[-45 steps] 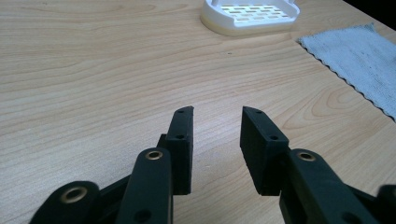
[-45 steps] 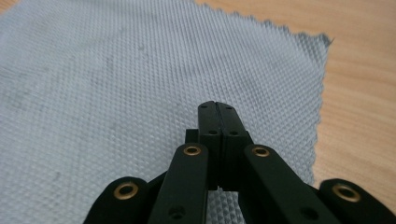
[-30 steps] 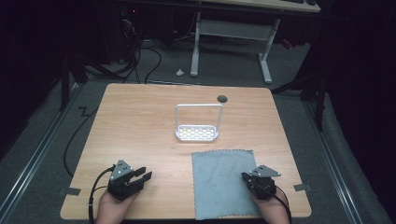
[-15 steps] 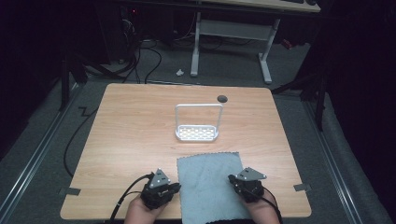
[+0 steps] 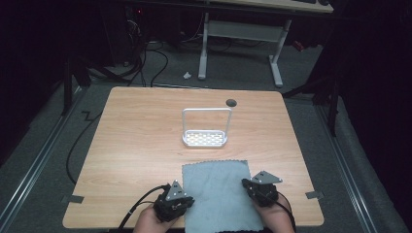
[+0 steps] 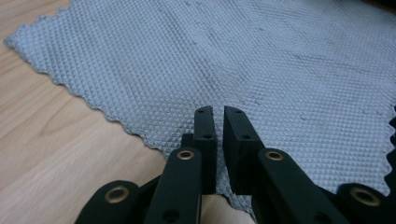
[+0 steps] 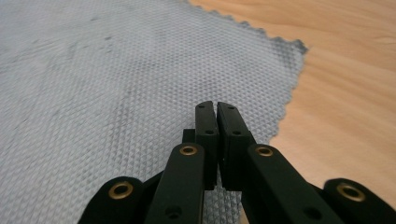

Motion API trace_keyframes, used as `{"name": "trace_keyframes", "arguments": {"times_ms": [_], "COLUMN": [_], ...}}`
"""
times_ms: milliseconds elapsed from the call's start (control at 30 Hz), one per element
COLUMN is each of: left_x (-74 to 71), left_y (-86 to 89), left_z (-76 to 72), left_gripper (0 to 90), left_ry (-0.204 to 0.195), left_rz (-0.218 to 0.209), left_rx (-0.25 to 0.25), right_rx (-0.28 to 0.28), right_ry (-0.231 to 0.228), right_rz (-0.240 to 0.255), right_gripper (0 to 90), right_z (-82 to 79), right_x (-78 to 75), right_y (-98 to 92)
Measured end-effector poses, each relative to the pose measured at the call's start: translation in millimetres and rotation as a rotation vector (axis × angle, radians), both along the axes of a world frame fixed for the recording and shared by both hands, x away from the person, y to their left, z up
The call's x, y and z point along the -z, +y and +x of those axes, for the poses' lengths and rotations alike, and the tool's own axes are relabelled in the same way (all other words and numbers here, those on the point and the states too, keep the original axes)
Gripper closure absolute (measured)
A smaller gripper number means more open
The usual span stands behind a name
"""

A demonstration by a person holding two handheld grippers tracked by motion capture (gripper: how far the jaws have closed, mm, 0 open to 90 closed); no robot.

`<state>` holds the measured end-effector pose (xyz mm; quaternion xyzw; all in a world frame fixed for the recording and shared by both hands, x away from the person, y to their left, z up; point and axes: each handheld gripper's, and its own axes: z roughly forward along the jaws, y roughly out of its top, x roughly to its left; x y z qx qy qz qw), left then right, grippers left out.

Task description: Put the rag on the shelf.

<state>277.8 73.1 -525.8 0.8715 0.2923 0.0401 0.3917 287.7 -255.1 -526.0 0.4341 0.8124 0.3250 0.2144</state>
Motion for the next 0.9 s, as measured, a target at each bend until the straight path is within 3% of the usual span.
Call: {"name": "trace_keyframes", "arguments": {"times_ms": [133,200,267,367,433,500,667,733,800,900], "left_x": [-4.7,-9.3,-12.6,-8.6,-2.8,2.0,1.1,0.5,-0.8,-1.0], "left_y": [27.0,36.4,34.9,21.0,12.5,9.4,17.5,24.7,31.1,34.0], "left_z": [-6.1,-3.1,5.0,22.1,26.6,22.6,8.3,13.6,23.7,40.8], "left_gripper": [81.2,80.2,78.7,75.8,76.3,77.7,79.1,76.4,75.7,72.2], "left_ry": [0.079,0.058,0.005,-0.029,-0.034,-0.050,-0.047,-0.073,-0.064,-0.067], "left_rz": [0.004,-0.064,-0.095,-0.075,-0.029,0.006,0.012,0.011,-0.043,-0.042], "left_rx": [0.015,-0.025,-0.061,-0.105,-0.119,-0.105,-0.109,-0.165,-0.254,-0.317], "right_rx": [-0.107,-0.120,-0.088,-0.051,-0.043,-0.050,-0.091,-0.089,-0.059,-0.005], "right_ry": [0.026,-0.011,-0.043,-0.038,-0.018,-0.019,-0.004,-0.019,-0.051,-0.059], "right_rz": [0.001,0.009,0.016,-0.005,-0.026,-0.019,-0.011,0.004,0.032,0.070], "right_gripper": [87.1,86.9,86.8,86.8,86.9,87.0,86.2,84.5,83.2,80.0], "right_z": [-19.6,-21.8,-15.5,-1.1,3.5,2.1,-12.0,-14.4,-12.3,-6.6], "right_x": [-2.9,-7.3,-10.6,-6.0,-0.4,0.8,-0.1,-2.6,-6.2,-6.5], "right_y": [13.2,17.4,18.4,18.5,17.6,16.7,18.6,17.8,14.8,9.6]}}
